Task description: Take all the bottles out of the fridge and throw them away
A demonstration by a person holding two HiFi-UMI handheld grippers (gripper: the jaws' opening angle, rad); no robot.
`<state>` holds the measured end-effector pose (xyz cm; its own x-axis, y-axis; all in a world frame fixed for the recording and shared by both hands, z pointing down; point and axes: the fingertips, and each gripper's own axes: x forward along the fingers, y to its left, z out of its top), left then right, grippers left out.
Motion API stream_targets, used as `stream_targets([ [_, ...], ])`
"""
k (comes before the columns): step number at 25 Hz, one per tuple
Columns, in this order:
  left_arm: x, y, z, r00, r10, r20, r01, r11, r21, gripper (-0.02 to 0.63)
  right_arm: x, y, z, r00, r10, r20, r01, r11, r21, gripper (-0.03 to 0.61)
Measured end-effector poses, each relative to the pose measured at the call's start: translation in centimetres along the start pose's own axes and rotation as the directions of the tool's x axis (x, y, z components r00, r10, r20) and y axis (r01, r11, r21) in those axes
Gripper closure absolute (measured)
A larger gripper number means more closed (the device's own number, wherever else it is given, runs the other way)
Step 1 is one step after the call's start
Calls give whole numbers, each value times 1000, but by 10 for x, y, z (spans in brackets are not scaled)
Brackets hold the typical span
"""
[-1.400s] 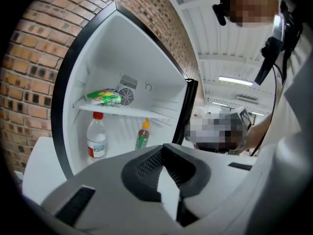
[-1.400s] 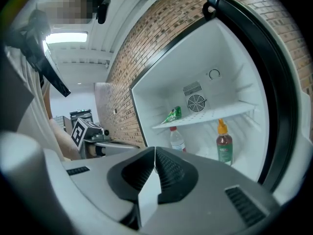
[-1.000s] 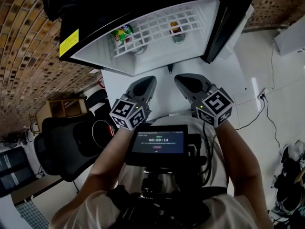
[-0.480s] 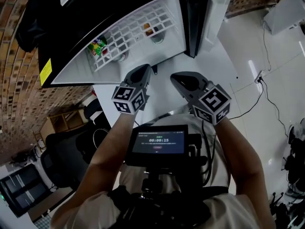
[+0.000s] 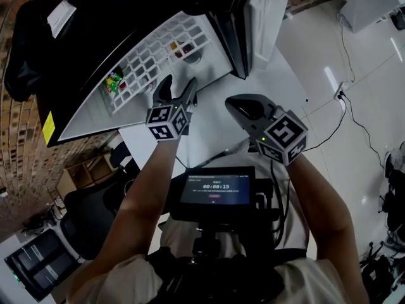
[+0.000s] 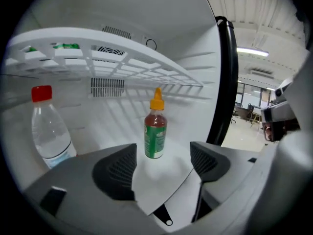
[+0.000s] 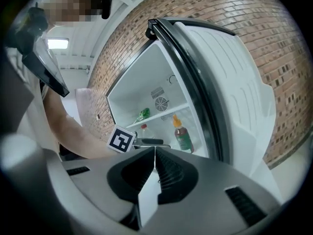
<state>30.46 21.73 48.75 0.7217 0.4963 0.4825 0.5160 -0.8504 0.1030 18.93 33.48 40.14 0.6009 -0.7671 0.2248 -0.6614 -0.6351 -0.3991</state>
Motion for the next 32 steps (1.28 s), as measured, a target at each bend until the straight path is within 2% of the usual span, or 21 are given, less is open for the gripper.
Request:
stream_targets([
  [4, 28, 1, 7, 1000, 8, -10, -8, 999, 33, 236, -5, -11, 1, 1000, -20, -1, 20, 1000, 5, 575],
  [9, 68, 9, 12, 999, 46, -25, -44, 996, 80, 94, -12, -25, 1, 998, -54, -11, 54, 998, 13, 575],
  [14, 95, 15, 11, 997, 63, -37, -62, 997, 47, 19, -22, -32, 1, 997, -73, -19, 74, 997, 22, 575],
  [18, 111, 16, 9, 998, 40, -45, -38, 998, 40, 11, -20, -35, -5, 997, -73, -36, 74, 997, 21, 575],
  [20, 116, 17, 5, 996, 53, -76, -44, 992, 115, 12, -19, -36, -6, 996, -73, -43, 74, 997, 19, 575],
  [21, 116, 19, 5, 993, 76, -88, -60, 984, 169, 274, -18, -36, -7, 996, -73, -45, 73, 997, 18, 575],
  [22, 113, 18, 5, 991, 93, -92, -72, 975, 211, 327, -18, -36, -7, 996, -72, -47, 73, 997, 19, 574],
  [24, 106, 10, 5, 992, 89, -91, -65, 967, 246, 328, -18, -35, -8, 996, -70, -49, 71, 997, 21, 575],
  [29, 83, -6, 9, 996, 66, -67, -50, 975, 215, 330, -16, -31, -8, 997, -58, -52, 59, 998, 19, 575],
  [32, 67, -10, 7, 997, 58, -57, -44, 974, 224, 330, -13, -26, -9, 998, -44, -55, 44, 999, 12, 575],
])
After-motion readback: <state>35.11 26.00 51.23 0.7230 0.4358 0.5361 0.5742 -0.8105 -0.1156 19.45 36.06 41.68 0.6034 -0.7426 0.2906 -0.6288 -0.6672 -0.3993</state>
